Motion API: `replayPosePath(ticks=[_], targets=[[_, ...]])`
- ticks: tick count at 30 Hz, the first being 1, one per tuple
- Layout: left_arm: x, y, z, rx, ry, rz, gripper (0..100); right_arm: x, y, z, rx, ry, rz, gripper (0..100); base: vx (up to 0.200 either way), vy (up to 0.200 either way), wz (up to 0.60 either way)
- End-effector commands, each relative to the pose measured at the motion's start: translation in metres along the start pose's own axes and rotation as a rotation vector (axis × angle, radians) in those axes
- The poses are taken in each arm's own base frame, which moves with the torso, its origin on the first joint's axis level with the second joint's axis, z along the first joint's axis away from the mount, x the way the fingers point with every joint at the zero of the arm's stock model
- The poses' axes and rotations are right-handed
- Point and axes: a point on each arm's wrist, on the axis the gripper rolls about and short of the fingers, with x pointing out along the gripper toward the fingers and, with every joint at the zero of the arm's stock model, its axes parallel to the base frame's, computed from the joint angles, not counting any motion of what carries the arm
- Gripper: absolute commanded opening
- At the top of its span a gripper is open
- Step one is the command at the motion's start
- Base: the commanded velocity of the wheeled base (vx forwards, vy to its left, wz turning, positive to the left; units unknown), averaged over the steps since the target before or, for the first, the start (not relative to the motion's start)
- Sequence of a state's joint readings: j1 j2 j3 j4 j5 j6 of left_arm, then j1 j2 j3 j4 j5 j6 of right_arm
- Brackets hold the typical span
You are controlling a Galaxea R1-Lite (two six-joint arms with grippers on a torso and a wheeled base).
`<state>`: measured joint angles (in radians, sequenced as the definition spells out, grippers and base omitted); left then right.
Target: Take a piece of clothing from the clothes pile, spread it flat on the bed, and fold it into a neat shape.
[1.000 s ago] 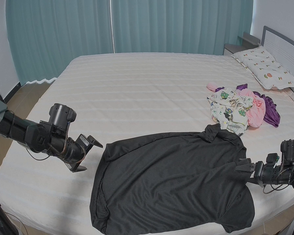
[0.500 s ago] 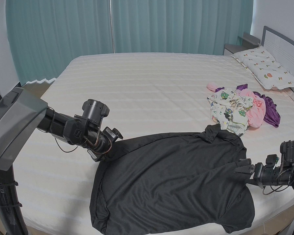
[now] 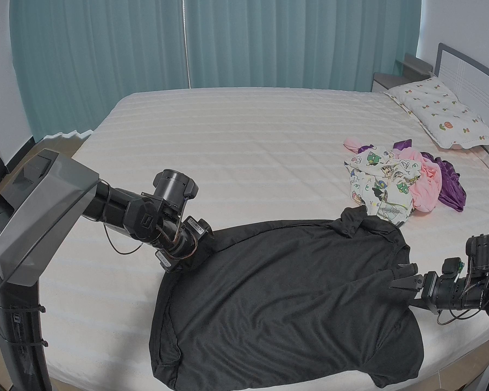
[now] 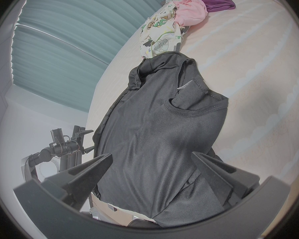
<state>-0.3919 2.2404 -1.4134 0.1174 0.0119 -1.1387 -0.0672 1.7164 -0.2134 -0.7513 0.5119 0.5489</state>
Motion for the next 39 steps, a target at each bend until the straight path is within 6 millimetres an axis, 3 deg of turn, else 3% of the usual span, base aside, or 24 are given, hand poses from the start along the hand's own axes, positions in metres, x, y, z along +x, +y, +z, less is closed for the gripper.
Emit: replayPosePath(ticks=[1,2,3,13,25,33,39], targets=[[0.007,-0.003,0.0,0.002,-0.012,0.003,100,0.0,0.0,0.0,0.0,0.002,0.0,100,0.0,0.0,0.0],[0.008,-0.004,0.0,0.002,-0.021,0.005,100,0.0,0.0,0.0,0.0,0.002,0.0,100,0.0,0.0,0.0],[0.008,-0.004,0.001,0.004,-0.032,0.01,0,0.0,0.0,0.0,-0.001,0.002,0.0,100,0.0,0.0,0.0],[0.009,-0.004,0.008,0.002,-0.1,0.026,0,0.001,0.0,0.0,-0.001,0.004,0.001,100,0.0,0.0,0.0],[0.025,-0.025,0.067,-0.08,-0.246,-0.057,0,0.0,0.0,-0.001,0.0,0.004,-0.001,100,0.0,0.0,0.0],[0.041,-0.02,0.081,-0.101,-0.247,0.0,0,0.0,-0.001,-0.001,0.003,0.006,-0.003,100,0.0,0.0,0.0],[0.04,-0.014,0.091,-0.118,-0.28,0.015,0,0.0,-0.001,-0.001,0.003,0.007,-0.004,100,0.0,0.0,0.0]])
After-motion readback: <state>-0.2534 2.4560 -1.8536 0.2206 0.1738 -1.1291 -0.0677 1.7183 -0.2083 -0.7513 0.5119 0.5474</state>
